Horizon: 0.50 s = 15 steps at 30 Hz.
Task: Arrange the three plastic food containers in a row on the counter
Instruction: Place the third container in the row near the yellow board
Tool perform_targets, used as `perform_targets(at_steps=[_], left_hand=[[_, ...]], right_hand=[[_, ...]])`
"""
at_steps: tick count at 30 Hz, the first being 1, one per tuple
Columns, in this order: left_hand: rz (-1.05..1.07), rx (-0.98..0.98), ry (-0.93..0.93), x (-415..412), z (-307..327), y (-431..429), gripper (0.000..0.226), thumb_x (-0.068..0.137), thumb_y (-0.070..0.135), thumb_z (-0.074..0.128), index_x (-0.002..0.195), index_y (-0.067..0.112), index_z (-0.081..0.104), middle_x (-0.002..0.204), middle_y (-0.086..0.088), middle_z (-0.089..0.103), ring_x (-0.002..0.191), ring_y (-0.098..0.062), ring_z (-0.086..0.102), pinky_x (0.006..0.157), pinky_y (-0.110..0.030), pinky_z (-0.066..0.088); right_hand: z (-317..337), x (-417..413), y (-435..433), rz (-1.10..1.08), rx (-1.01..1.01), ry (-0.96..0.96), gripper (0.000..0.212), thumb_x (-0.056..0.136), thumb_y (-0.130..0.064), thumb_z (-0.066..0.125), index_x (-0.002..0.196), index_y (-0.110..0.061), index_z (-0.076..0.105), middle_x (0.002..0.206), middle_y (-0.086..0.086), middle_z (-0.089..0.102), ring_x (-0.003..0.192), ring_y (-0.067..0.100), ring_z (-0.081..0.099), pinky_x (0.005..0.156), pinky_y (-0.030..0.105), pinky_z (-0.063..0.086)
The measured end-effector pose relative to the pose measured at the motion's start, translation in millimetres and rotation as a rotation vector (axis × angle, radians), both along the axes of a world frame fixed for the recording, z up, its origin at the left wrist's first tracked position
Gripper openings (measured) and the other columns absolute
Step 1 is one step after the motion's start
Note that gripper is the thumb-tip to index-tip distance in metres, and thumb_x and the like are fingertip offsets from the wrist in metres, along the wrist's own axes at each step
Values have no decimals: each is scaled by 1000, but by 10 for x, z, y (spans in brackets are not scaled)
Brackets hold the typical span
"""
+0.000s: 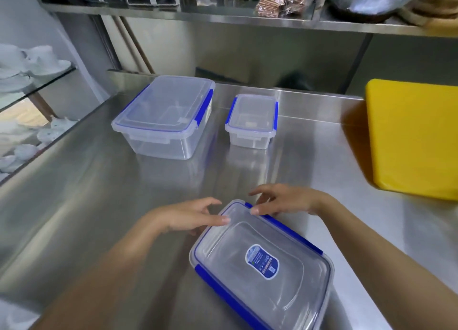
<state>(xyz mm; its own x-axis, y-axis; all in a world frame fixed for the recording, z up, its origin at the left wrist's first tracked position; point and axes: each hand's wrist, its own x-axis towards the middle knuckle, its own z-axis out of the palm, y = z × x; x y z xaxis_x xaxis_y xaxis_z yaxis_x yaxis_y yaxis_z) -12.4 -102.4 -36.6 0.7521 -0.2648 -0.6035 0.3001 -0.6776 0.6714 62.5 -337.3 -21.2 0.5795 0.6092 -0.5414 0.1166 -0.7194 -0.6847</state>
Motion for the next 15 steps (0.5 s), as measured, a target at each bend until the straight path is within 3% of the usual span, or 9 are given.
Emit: perform_targets(at_steps=[3,7,11,15], left_hand=[[6,-48,55,-81,-41,-32,88,50,61,71,125,27,42,86,6,59,75,-4,60,65,-21,47],[64,-134,4,-115,-123,-35,67,50,50,76,105,19,53,91,-3,59,75,-11,55,75,-30,44],[221,-201,-127,-81,-159,-92,53,64,38,79,108,15,58,86,-2,60,73,-12,57,72,-29,45],[378,-187,-330,152,-154,-311,27,75,25,75,93,15,58,91,-5,62,81,-18,59,77,-30,46]], right_hand=[[-5,-99,50,95,-45,33,60,79,-45,68,131,-25,46,112,-4,62,97,15,65,77,23,56],[-63,-154,59,96,-14,35,46,78,-43,70,119,-26,56,112,-2,68,95,18,69,76,26,57],[-122,-137,-26,-32,82,70,40,78,-41,71,113,-28,58,108,-2,70,92,17,70,75,27,59],[-204,-100,-133,-284,234,58,17,81,-37,68,93,-36,58,92,-9,70,78,9,71,65,19,57]])
